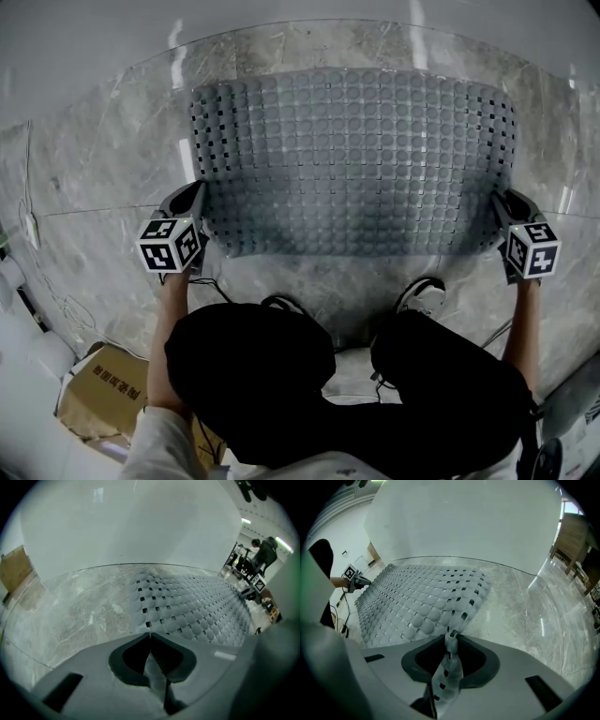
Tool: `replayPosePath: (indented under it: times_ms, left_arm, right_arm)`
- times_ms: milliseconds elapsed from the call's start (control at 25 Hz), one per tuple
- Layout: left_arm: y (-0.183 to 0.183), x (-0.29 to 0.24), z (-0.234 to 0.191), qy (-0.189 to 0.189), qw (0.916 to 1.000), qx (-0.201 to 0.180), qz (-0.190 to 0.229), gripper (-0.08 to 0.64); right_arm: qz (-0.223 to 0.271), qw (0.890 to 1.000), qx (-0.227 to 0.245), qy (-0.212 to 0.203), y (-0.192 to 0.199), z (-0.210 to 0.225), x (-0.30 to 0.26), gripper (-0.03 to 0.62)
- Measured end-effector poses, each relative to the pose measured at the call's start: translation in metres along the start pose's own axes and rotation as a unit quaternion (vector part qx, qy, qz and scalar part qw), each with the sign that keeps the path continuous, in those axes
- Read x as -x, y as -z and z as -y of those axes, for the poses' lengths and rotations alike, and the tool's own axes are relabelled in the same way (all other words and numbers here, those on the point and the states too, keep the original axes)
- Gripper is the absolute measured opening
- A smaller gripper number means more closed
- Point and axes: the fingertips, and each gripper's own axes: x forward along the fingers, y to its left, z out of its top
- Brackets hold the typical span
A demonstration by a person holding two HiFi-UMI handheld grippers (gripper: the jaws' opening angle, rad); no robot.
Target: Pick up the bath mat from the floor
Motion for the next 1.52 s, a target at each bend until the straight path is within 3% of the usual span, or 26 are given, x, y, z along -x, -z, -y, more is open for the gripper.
replayPosePath:
  times_ms: [160,280,400,480,640,720,840,1080,1320,1520]
  left_arm:
    - [0.001,-0.004,0.001,-0.033,0.9992,-0.018,-0.01,0.045]
    - [0.001,0.0,-0.013,-0.05,0.9984,0.027,0.001,0.195]
    - [0.003,0.001,-0.016,-0.004,0.9964,0.084,0.003,0.296]
    - [0.002,-0.002,-0.008,0.027,0.9952,0.093,-0.004,0.324]
    - [0.002,-0.007,-0.004,0.012,0.9974,0.07,-0.011,0.299]
    - [0.003,-0.009,0.001,-0.001,0.9986,0.051,-0.014,0.232]
    - [0.004,-0.01,0.005,-0.019,0.9989,0.036,-0.022,0.21]
    - [0.0,-0.011,0.021,-0.004,0.9994,0.021,-0.026,0.08]
    - [-0.015,0.014,0.033,0.011,0.9996,0.026,-0.009,0.063]
    - [-0.039,0.056,0.053,0.024,0.9997,-0.002,-0.003,0.058]
  right_arm:
    - [-0.003,1.0,-0.006,-0.003,0.001,0.001,-0.001,0.094]
    - [-0.007,1.0,-0.007,-0.005,0.0,0.002,-0.002,0.1]
    - [-0.007,1.0,-0.011,-0.006,0.001,0.003,-0.002,0.104]
    - [-0.007,1.0,-0.012,-0.006,0.001,0.003,-0.002,0.103]
    - [-0.007,1.0,-0.01,-0.006,0.001,0.002,-0.003,0.104]
    - [-0.006,1.0,-0.008,-0.006,0.002,0.003,-0.004,0.103]
    - [-0.003,1.0,-0.01,-0.007,0.004,0.003,-0.004,0.103]
    - [0.002,1.0,0.0,-0.007,0.0,-0.001,-0.003,0.086]
    - [0.015,1.0,-0.002,-0.007,-0.01,-0.009,0.022,0.058]
    - [0.024,0.999,0.018,-0.011,-0.033,-0.03,0.061,0.048]
